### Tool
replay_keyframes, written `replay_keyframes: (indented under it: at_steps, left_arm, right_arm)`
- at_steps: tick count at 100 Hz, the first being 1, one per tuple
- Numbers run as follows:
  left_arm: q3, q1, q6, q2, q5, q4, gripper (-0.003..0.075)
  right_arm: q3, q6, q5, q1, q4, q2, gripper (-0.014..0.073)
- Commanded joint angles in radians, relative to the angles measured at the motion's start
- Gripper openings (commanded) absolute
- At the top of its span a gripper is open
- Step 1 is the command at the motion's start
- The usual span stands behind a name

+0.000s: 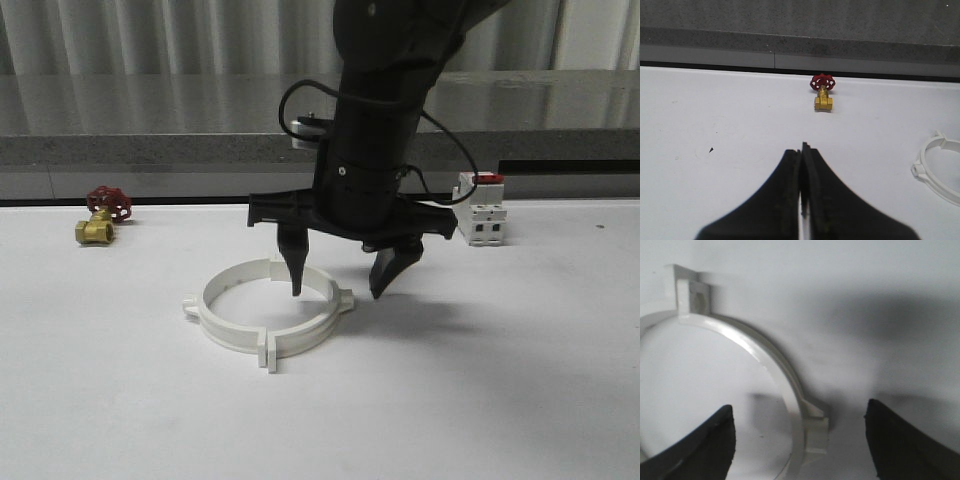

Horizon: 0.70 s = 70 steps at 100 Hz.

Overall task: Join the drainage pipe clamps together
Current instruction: 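Open the right gripper and raise it away from the ring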

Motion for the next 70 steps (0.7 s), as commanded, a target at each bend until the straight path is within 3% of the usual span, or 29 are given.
replay_keyframes:
  at_steps: [1, 39, 70]
  left_arm:
    - [-0.026, 0.002, -0.001, 0.005, -0.084, -0.007, -0.0021]
    - [-0.026, 0.002, -0.001, 0.005, -0.084, -0.007, -0.0021]
    - [-0.026, 0.002, -0.001, 0.005, -0.084, -0.007, -0.0021]
  right_arm:
    - [-0.031, -0.044, -0.005, -0.001, -0.016, -0.108, 0.0549]
    - [0.006, -0.235, 0.049, -0.069, -0.016, -0.33, 0.054]
    - [0.294, -0.308, 0.032, -0.276, -0.04, -0.632, 0.054]
